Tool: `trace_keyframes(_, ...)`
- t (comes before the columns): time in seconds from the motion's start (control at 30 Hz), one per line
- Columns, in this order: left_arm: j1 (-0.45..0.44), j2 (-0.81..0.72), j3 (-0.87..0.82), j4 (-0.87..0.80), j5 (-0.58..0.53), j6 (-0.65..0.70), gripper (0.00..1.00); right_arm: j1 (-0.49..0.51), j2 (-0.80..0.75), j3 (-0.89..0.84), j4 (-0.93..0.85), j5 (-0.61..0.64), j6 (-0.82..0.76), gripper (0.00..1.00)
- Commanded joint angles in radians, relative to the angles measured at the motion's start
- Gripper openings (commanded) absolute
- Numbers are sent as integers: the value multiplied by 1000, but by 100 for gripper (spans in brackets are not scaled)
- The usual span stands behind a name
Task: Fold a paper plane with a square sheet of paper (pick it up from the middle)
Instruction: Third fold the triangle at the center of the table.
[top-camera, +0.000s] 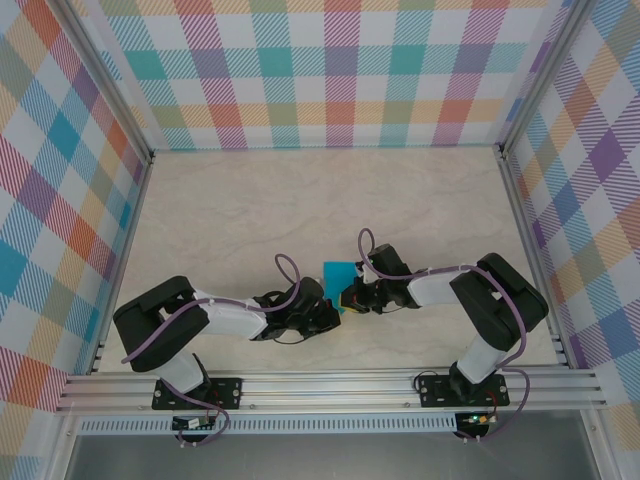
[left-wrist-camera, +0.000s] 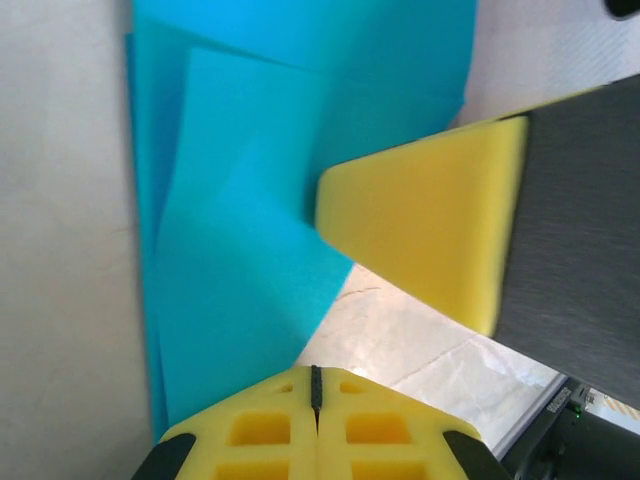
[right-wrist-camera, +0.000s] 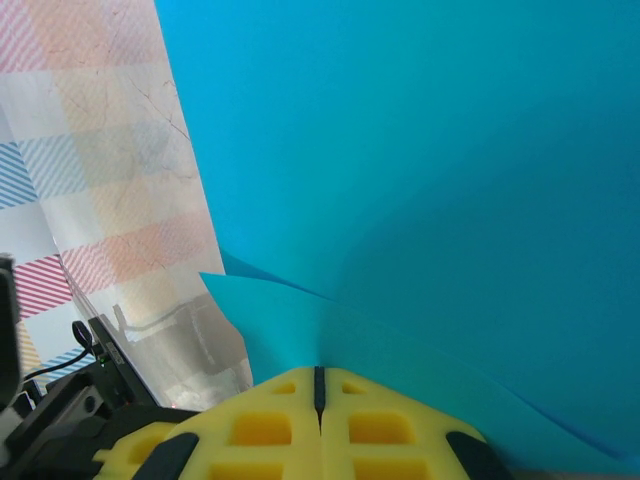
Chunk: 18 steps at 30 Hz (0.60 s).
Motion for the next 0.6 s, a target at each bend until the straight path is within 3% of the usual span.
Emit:
trace_keyframes(0.0,12,12,4,-3,-52,-10,0,2,38,-35,-39,83,4,1)
trace_keyframes(0.37,7,-59,-86,-37,-57,-51,0,2,33,-45,-62,104,-9,1)
trace_keyframes(0.57,8,-157,-90,-161,-100,-69,0,2,36,-34,-81,109,-17,1)
